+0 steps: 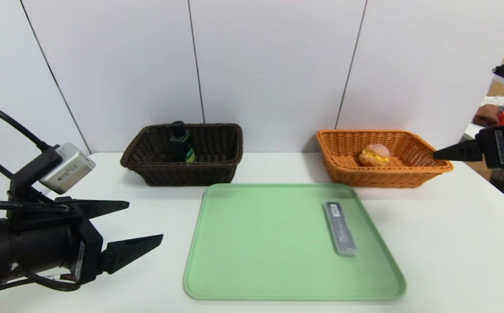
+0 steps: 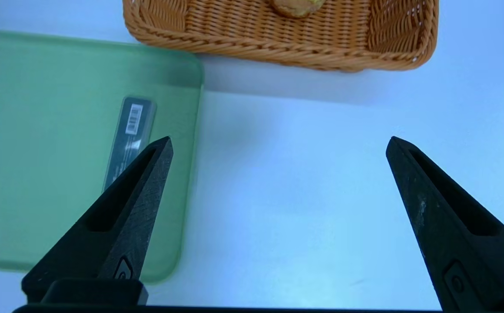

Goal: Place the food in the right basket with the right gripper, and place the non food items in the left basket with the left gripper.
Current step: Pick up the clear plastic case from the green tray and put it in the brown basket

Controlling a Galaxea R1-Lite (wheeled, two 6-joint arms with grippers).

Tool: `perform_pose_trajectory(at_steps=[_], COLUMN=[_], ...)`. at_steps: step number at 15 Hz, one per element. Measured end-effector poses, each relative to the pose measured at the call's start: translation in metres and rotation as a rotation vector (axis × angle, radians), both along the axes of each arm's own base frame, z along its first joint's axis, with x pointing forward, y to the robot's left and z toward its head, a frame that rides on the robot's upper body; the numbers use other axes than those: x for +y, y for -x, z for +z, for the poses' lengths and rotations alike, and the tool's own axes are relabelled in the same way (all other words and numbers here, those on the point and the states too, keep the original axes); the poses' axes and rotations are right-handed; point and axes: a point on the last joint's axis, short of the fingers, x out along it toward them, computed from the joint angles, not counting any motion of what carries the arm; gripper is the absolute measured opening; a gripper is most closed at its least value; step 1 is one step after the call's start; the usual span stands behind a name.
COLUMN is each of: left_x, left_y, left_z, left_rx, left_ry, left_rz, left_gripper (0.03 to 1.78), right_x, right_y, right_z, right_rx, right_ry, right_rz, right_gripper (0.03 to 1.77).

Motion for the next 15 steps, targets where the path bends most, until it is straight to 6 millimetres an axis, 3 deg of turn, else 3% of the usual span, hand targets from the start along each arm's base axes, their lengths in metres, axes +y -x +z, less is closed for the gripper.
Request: perform_pose_trajectory(at_steps=[7,11,15], left_x=[-0.008,-0.013,-0.036], left_y=[-0.007,-0.013,-0.028], left_z=[-0.003,-0.006,-0.015], left_rx=[0.016,0.027,0.055], left_ry=[-0.007,-0.008,0.003], left_rz=[-0.030,-0.043,-0.059], left_gripper=[1.69,1.69,1.69], right_x=[-0.003,-0.003,-0.003], right_y=[0.044,0.057,0.064], right_z=[-0.018,-0.036,-0.053], right_rx=[0.023,0.073,0.125], right_ry=[-0.027,-0.042,-0.061], right_rz=[-0.023,-0.037,-0.024], right_gripper=[1.69,1.69,1.69])
